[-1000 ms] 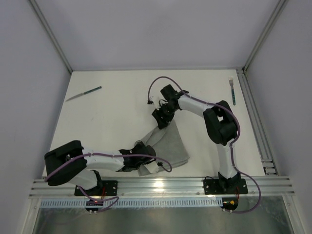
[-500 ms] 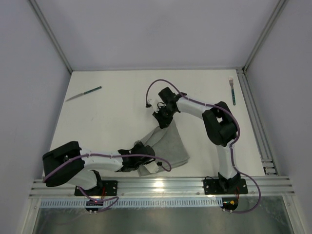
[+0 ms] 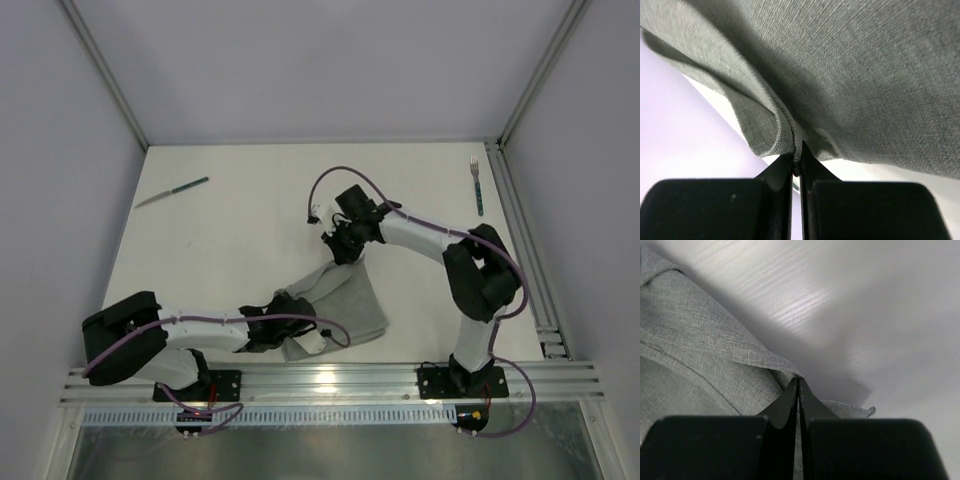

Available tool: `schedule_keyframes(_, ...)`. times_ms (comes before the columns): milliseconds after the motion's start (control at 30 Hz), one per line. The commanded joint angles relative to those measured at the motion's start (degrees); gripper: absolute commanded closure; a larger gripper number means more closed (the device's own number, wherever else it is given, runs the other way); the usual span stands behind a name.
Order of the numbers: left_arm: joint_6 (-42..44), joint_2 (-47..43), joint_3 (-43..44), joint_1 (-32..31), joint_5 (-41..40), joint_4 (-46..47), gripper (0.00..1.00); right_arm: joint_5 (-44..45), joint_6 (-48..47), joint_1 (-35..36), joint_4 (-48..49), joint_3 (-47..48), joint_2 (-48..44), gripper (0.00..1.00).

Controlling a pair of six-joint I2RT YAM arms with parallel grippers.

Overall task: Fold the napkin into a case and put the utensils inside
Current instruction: Fold the lower triangle-folded napkin at the center of the board.

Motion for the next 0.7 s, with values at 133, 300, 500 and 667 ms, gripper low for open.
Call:
schedule_keyframes(133, -4.1, -3.1, -0.7, 2.1, 1.7, -2.0, 1.00, 8.2, 5.2, 4.7, 11.0, -13.4, -15.6, 0.97)
schedule_keyframes(300, -7.0, -5.1, -0.3, 2.6, 3.9, -3.9, 1.00, 10.4, 8.7, 5.5, 14.9, -19.1, -18.5, 0.97)
schedule_keyframes(500, -9.6, -9.2, -1.9, 2.8, 5.2, -5.9, 0.92, 13.3, 11.6, 6.3, 17.3, -23.0, -20.3, 0.97)
schedule_keyframes(667, -10.9, -10.6, -2.6, 3.4, 6.6, -7.8, 0.82, 15.3, 14.9, 7.2, 20.1, -25.2, -21.6, 0.97)
